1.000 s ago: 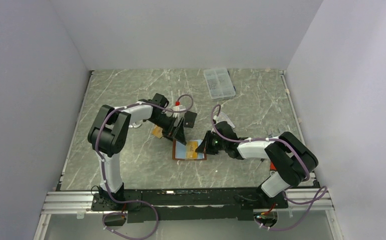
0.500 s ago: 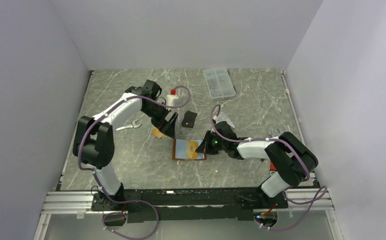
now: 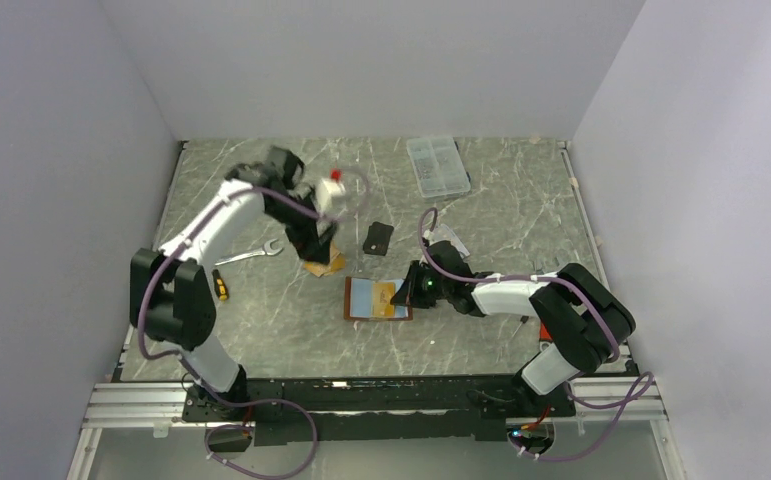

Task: Put the credit cards into the card holder
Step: Insert the credit card into the card holder.

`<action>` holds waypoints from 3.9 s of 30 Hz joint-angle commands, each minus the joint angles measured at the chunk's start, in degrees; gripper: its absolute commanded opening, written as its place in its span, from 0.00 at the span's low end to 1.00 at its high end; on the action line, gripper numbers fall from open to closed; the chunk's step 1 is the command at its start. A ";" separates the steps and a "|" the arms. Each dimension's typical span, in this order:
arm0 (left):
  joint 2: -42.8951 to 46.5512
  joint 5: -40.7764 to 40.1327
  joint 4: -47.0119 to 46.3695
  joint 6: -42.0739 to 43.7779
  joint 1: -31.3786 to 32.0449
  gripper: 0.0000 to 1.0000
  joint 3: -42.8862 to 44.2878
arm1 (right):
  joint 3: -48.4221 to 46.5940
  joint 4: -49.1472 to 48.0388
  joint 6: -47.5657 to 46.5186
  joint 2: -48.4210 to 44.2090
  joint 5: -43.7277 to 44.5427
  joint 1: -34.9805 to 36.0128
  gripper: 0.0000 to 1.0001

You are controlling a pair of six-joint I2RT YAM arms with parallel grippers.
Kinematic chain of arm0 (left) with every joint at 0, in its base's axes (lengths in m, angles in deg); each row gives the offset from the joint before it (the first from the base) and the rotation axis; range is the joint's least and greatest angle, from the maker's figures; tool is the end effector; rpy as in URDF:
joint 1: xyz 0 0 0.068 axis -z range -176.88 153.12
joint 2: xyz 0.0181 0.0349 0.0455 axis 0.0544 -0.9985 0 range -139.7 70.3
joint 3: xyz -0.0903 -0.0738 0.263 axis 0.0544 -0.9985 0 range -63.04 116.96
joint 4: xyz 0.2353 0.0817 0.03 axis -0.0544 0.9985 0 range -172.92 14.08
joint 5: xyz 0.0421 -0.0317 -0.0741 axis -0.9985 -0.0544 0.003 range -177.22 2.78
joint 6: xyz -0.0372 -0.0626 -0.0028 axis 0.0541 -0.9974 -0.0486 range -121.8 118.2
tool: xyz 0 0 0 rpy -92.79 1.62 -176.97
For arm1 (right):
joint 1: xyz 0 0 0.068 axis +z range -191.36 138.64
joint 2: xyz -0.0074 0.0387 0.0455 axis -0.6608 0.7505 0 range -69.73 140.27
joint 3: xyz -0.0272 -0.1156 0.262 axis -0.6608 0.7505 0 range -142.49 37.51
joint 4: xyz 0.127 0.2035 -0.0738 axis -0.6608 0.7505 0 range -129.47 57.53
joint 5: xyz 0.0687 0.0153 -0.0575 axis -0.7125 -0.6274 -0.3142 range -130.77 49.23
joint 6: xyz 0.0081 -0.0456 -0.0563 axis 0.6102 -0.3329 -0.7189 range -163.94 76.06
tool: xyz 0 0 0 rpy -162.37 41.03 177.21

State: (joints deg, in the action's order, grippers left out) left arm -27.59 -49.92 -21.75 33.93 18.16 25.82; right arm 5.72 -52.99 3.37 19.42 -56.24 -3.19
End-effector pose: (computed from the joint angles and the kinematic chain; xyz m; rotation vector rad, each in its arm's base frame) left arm 0.3187 -0.1237 0.2979 1.2461 2.2708 -0.7774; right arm 0.2164 0.1907 0.1366 0.0559 2.5501 0.9903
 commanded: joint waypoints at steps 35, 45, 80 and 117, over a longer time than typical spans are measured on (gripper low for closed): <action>-5.62 -21.67 -28.46 6.21 22.32 0.15 -25.93 | -2.97 2.55 0.15 0.91 4.23 0.04 0.00; -4.68 -21.57 -28.88 6.85 22.61 0.14 -27.79 | -2.63 -0.52 2.59 1.64 6.13 0.42 0.00; -3.66 -21.17 -28.95 6.03 22.57 0.11 -28.79 | -5.96 1.79 -0.29 5.21 1.98 3.75 0.00; -1.70 -18.58 -31.12 5.52 22.65 0.10 -30.39 | -7.75 -0.16 5.32 6.87 -5.12 -0.79 0.00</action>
State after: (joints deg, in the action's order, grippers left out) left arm -29.38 -72.10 -53.00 40.37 39.98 -2.99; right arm 0.49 -52.88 8.20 25.63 -62.73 -4.96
